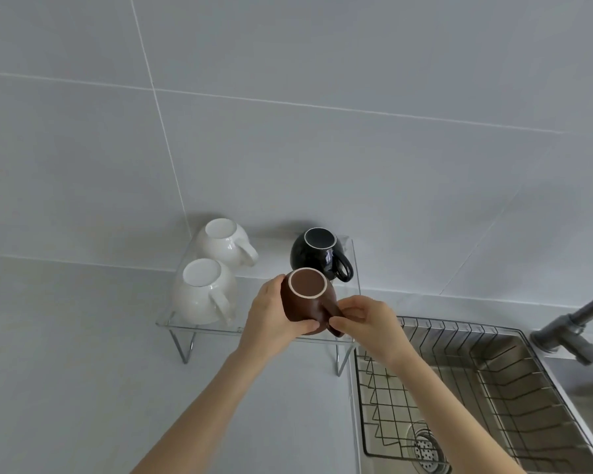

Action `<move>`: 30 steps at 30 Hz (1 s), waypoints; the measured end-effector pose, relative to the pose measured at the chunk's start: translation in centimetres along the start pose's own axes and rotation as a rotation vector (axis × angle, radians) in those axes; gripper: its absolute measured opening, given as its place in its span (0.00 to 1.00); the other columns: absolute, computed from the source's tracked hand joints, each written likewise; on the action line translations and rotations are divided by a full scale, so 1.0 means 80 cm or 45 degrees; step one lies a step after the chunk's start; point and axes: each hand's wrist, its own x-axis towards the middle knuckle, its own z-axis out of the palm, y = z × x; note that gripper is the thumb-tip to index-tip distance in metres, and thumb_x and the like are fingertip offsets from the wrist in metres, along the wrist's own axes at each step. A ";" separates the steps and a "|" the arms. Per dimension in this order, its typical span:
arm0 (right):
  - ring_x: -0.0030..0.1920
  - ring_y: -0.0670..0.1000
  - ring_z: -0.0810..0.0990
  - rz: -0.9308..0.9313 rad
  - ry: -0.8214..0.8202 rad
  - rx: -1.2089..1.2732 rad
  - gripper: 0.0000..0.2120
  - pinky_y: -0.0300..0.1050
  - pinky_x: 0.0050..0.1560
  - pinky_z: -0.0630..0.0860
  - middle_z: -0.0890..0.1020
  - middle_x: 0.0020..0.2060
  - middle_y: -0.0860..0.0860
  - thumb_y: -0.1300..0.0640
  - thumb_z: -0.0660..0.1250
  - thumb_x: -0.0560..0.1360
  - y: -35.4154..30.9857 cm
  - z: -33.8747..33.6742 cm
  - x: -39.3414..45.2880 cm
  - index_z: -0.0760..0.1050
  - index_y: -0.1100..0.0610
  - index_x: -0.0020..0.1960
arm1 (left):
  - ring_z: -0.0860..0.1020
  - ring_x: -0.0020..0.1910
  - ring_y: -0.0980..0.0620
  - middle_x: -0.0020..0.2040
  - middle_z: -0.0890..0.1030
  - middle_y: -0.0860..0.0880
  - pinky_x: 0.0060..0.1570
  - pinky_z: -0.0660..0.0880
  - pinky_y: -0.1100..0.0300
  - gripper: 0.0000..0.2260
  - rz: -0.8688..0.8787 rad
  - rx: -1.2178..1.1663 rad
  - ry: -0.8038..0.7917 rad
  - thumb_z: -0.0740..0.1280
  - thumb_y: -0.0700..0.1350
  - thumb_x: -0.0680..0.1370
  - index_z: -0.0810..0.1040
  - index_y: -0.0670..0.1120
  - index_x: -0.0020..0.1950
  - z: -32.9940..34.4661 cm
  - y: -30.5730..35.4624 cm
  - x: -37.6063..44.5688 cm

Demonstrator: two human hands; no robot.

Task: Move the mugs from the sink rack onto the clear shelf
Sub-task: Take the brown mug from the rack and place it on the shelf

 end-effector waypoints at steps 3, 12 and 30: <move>0.52 0.47 0.78 -0.023 0.099 -0.004 0.20 0.38 0.55 0.73 0.79 0.48 0.47 0.60 0.73 0.67 0.005 0.001 -0.008 0.74 0.54 0.57 | 0.65 0.68 0.51 0.70 0.65 0.48 0.56 0.59 0.67 0.44 0.034 0.171 -0.327 0.79 0.47 0.59 0.61 0.47 0.69 -0.034 0.008 0.033; 0.44 0.51 0.82 -0.174 0.440 -0.232 0.11 0.45 0.49 0.79 0.85 0.43 0.50 0.61 0.69 0.70 0.015 0.040 -0.023 0.78 0.55 0.52 | 0.71 0.64 0.53 0.64 0.75 0.52 0.67 0.67 0.51 0.40 0.122 0.272 -0.892 0.78 0.38 0.59 0.66 0.53 0.67 -0.064 0.019 0.085; 0.37 0.31 0.79 -0.210 0.126 -0.101 0.14 0.19 0.40 0.71 0.83 0.41 0.49 0.71 0.72 0.65 0.018 -0.031 0.044 0.81 0.62 0.49 | 0.79 0.47 0.48 0.47 0.83 0.49 0.49 0.76 0.54 0.27 0.094 0.257 -0.241 0.78 0.52 0.57 0.77 0.49 0.54 -0.034 0.019 0.021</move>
